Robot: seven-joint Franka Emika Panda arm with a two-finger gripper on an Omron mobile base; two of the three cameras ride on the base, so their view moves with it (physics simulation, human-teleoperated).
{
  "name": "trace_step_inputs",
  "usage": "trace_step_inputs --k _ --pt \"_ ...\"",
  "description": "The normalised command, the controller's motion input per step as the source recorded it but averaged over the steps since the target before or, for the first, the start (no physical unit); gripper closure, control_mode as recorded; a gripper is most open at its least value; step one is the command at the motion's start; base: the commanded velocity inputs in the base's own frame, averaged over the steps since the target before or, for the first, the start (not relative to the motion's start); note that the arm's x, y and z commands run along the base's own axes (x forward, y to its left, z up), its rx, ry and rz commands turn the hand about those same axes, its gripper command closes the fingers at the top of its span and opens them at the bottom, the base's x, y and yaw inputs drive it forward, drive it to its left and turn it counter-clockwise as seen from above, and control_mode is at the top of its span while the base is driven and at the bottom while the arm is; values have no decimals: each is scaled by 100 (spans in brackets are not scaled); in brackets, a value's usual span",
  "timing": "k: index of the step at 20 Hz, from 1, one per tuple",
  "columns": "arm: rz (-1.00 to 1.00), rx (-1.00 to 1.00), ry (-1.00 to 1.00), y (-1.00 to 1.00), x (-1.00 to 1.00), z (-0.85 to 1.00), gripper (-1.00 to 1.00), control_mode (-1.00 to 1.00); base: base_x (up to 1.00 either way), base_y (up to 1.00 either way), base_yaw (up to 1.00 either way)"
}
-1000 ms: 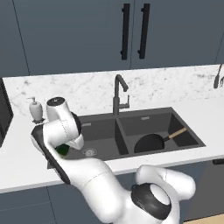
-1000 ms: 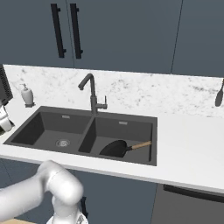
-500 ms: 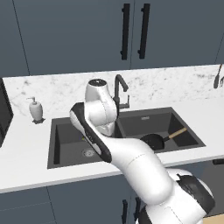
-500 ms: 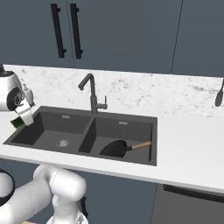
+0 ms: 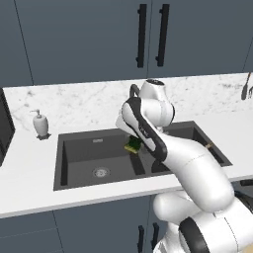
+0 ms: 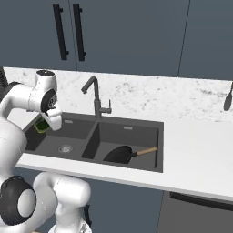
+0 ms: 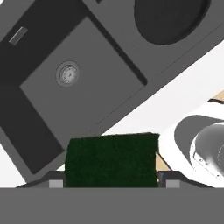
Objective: Pick the pan and sponge and place them into the sink. Then turn on the water.
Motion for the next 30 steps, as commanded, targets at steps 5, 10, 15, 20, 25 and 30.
trace_step_inputs --k 5,10,15,20,25,30 --pt "0 5 0 -100 0 -2 100 -100 0 0 0" --pt "-1 2 5 -100 0 -11 100 -100 0 0 0" --pt "-3 0 4 -100 6 -24 100 -100 0 0 0" --pt "-2 0 0 -100 25 -34 100 -100 0 0 0" --pt "0 0 0 -56 40 -34 100 -100 0 0 0" --pt "0 0 5 -1 49 -35 100 -100 0 0 0"
